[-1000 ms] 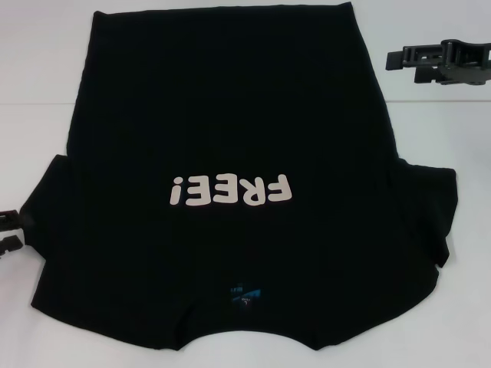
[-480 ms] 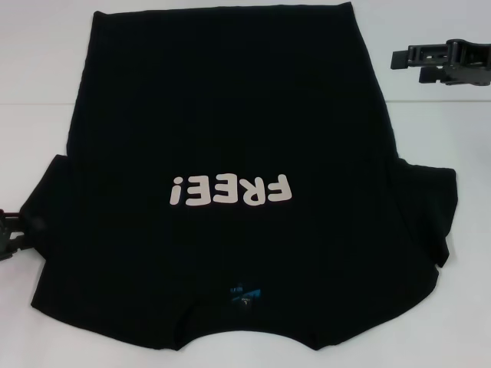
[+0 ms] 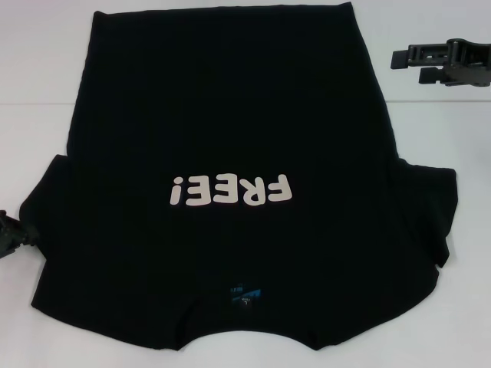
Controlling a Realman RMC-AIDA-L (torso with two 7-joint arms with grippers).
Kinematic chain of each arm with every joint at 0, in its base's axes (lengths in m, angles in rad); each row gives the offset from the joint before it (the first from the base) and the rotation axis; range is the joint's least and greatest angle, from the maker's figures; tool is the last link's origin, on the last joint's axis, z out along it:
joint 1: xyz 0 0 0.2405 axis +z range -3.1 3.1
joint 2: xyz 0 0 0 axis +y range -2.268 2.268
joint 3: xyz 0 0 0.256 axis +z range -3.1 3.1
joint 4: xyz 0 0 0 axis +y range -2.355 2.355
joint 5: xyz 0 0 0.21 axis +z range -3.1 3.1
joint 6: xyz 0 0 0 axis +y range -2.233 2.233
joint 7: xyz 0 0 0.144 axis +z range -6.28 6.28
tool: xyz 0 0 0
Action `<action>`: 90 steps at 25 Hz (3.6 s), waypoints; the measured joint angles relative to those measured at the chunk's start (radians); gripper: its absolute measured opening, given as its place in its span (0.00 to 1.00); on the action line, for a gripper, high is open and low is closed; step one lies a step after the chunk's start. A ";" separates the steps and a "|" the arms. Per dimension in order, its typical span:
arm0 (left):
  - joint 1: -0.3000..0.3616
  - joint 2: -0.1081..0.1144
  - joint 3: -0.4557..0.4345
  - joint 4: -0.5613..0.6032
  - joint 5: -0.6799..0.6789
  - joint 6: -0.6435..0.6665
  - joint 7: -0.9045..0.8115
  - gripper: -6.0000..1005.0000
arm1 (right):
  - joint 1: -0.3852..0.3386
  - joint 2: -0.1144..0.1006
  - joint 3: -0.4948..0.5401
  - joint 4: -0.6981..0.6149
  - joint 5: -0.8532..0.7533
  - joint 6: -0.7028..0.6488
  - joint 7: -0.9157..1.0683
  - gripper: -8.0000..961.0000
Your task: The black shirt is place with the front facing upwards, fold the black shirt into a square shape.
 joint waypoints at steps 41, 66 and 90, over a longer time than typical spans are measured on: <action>0.017 0.032 -0.188 0.065 0.074 -0.042 -0.023 0.01 | 0.008 -0.006 0.000 -0.001 0.000 0.002 0.012 0.90; -0.171 -0.023 0.172 0.233 -0.010 0.287 0.116 0.10 | -0.002 -0.015 -0.006 0.000 -0.004 -0.010 0.012 0.89; -0.049 -0.035 0.016 0.181 -0.177 0.473 0.565 0.84 | -0.172 -0.084 -0.003 -0.067 -0.308 -0.323 0.156 0.80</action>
